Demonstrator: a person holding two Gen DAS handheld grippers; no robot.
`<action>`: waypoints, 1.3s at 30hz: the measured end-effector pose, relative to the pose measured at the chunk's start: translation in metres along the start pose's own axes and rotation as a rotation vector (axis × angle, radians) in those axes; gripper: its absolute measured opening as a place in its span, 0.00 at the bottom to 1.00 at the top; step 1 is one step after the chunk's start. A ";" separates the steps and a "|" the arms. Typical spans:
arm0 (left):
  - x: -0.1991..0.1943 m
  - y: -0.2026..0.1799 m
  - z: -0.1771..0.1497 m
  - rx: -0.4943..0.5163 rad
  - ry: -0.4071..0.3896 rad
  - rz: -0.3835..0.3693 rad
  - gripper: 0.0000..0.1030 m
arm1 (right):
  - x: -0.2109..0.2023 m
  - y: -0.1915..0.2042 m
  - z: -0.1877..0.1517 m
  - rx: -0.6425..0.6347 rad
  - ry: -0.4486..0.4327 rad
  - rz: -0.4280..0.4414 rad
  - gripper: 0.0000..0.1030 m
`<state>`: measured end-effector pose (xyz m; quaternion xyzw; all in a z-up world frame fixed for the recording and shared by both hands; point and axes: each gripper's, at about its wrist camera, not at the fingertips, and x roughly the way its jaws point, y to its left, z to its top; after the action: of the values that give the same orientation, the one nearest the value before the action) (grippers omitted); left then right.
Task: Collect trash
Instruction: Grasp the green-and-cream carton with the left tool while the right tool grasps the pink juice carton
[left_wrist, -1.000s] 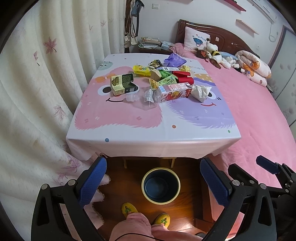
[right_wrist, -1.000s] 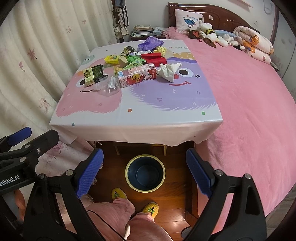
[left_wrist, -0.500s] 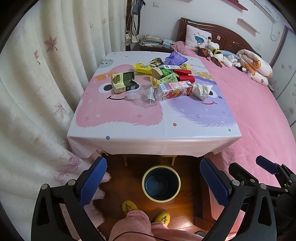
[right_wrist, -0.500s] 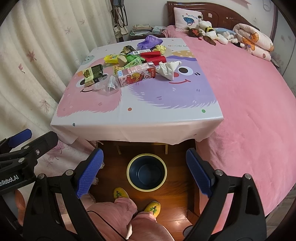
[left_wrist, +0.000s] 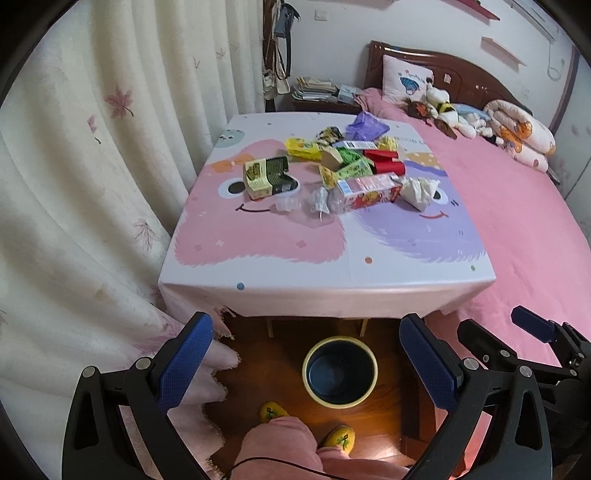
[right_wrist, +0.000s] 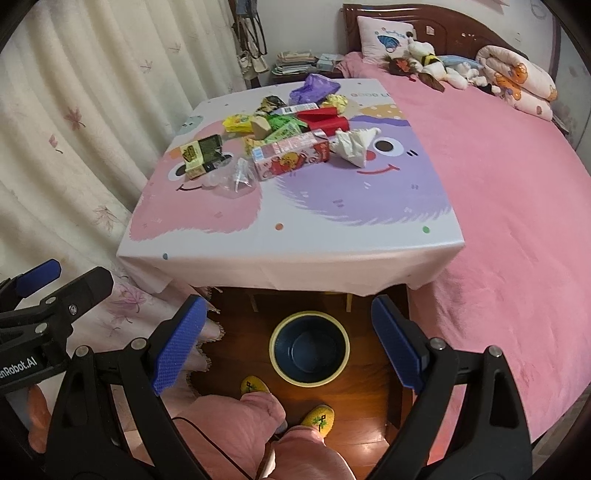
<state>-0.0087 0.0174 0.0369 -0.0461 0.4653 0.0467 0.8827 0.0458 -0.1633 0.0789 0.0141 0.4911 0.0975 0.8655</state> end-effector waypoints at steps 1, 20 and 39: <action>0.000 0.004 0.002 -0.008 -0.011 -0.005 1.00 | 0.000 0.001 0.003 -0.004 -0.006 0.008 0.87; 0.094 0.066 0.174 0.208 -0.014 -0.107 1.00 | 0.135 0.028 0.126 0.161 0.117 0.066 0.61; 0.389 0.109 0.303 0.428 0.406 -0.153 0.70 | 0.318 -0.042 0.207 0.734 0.204 -0.015 0.60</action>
<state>0.4443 0.1786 -0.1181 0.0978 0.6268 -0.1290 0.7622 0.3873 -0.1311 -0.0887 0.3098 0.5770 -0.0905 0.7502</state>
